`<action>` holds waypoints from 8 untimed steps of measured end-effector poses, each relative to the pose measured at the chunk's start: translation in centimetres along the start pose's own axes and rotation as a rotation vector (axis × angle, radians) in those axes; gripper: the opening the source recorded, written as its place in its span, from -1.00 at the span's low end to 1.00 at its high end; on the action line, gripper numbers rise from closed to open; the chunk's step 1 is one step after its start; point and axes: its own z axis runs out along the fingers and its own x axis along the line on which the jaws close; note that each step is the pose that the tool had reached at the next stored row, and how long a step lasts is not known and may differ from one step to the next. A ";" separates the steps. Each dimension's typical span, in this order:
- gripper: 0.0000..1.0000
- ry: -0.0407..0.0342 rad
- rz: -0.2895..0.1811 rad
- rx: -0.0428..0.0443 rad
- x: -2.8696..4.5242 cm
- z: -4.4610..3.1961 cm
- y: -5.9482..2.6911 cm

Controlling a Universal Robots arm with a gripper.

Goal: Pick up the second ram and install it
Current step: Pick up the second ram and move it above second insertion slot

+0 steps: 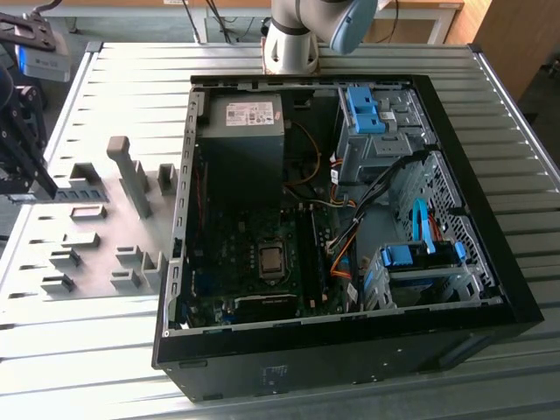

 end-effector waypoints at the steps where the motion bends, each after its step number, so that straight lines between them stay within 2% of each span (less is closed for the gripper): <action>1: -0.73 0.0001 0.000 -0.0001 0.00 -0.06 0.00; 8: -0.73 0.0001 0.000 -0.0002 -0.01 -0.40 0.00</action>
